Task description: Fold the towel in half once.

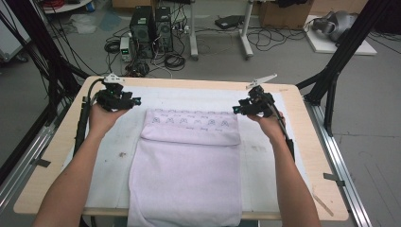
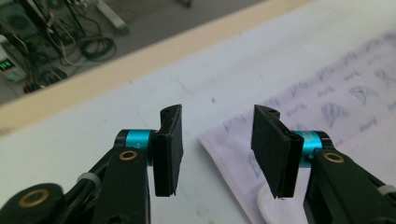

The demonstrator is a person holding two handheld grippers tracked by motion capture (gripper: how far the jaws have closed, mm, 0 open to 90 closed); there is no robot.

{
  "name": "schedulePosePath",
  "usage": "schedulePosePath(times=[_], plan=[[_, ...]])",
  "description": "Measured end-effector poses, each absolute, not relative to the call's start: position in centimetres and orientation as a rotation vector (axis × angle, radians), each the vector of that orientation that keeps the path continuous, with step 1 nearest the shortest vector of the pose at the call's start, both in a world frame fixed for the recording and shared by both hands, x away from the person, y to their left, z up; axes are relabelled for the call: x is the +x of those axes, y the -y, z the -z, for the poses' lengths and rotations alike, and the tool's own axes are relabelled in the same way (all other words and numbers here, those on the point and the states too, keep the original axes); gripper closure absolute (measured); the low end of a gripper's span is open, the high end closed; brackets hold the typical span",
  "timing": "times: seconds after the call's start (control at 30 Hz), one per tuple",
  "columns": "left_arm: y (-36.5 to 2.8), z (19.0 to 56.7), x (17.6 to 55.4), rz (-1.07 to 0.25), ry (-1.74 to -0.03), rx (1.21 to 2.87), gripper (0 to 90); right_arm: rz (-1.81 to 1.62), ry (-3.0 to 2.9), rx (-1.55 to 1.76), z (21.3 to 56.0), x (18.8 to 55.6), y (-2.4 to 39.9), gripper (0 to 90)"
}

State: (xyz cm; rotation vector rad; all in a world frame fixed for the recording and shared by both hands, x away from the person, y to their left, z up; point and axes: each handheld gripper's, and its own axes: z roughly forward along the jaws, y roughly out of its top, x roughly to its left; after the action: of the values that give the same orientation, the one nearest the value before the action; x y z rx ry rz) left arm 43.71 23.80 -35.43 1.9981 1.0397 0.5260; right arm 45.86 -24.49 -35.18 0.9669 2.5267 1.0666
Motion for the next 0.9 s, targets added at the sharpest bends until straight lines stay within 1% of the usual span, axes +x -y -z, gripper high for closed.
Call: schedulePosePath(times=[0.03,0.1,0.2,0.3,0.37,0.5,0.53,0.6,0.63,0.73,0.77,0.8,0.83,0.9], plan=[[-23.6,36.0,43.4,-0.509,-1.027,2.009,52.7,-1.047,-2.566,0.987,35.6,45.8,24.3,48.8],[-23.2,37.1,42.7,-0.469,-1.005,2.029,51.9,-1.050,-2.582,0.960,36.2,45.2,24.1,52.1],[-22.5,38.8,41.9,-0.389,-0.972,2.035,51.0,-1.089,-2.591,0.944,37.0,44.1,23.9,52.1],[-22.0,40.3,41.7,-0.323,-0.985,2.076,48.8,-1.060,-2.621,0.945,38.5,43.3,23.9,52.2],[-21.4,40.8,41.7,-0.338,-0.976,2.132,48.4,-1.075,-2.628,0.950,39.4,42.8,24.0,53.2],[-20.9,41.4,42.0,-0.335,-0.991,2.141,49.5,-1.083,-2.632,0.965,40.7,42.1,24.2,52.7],[-20.9,41.6,42.1,-0.316,-1.001,2.154,50.9,-1.097,-2.628,0.975,40.9,42.0,24.2,52.2],[-21.1,42.1,42.2,-0.289,-1.044,2.127,51.3,-1.108,-2.623,0.984,41.5,41.8,24.2,51.7],[-21.3,42.5,42.1,-0.297,-1.054,2.100,52.2,-1.108,-2.627,0.988,41.6,41.8,24.2,51.7],[-21.8,43.5,41.7,-0.308,-1.088,2.098,56.8,-1.091,-2.643,0.993,42.2,41.6,24.2,52.9],[-22.0,43.6,41.4,-0.324,-1.083,2.075,59.4,-1.091,-2.646,0.991,42.3,41.5,24.2,53.8],[-22.2,43.6,41.3,-0.319,-1.073,2.060,64.8,-1.078,-2.653,1.001,42.5,41.5,24.2,55.5],[-22.2,43.5,41.2,-0.300,-1.065,2.064,69.8,-1.073,-2.663,1.004,42.6,41.5,24.2,60.9],[-22.1,43.2,41.0,-0.323,-1.035,2.086,80.9,-1.077,-2.681,0.982,42.6,41.3,24.2,70.2]])
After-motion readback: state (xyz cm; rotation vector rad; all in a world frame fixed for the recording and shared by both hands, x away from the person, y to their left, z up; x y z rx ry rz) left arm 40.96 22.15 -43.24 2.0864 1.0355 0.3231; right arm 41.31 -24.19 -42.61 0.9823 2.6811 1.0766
